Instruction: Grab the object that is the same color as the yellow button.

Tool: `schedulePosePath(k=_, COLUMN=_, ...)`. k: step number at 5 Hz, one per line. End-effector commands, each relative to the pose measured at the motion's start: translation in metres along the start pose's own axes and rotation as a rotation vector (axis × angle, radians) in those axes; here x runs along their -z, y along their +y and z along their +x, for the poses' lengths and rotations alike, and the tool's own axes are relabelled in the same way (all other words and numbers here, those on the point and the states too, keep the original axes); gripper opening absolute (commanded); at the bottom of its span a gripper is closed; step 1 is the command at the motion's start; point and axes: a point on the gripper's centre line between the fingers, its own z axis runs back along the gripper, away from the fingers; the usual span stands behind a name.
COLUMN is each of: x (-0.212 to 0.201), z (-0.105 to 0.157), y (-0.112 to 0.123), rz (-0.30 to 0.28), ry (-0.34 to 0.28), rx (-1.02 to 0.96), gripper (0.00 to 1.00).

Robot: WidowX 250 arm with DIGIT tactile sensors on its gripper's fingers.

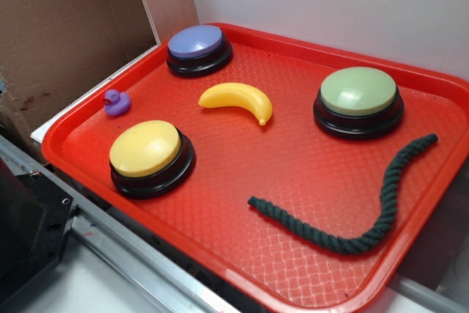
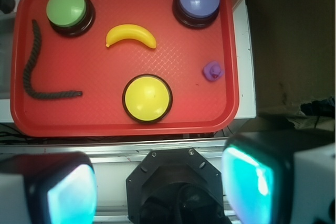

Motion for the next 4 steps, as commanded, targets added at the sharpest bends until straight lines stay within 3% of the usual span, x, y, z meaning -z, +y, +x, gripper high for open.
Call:
schedulePosePath(k=1, x=0.0, z=0.0, y=0.0, rz=0.0, ry=0.0, rx=0.0, gripper=1.0)
schedulePosePath(k=3, x=0.002, z=0.031, y=0.025, rz=0.027, ry=0.037, rx=-0.048, gripper=1.0)
schedulePosePath(k=4, x=0.014, z=0.077, y=0.031, rz=0.012, ry=0.09, rx=0.2, gripper=1.0)
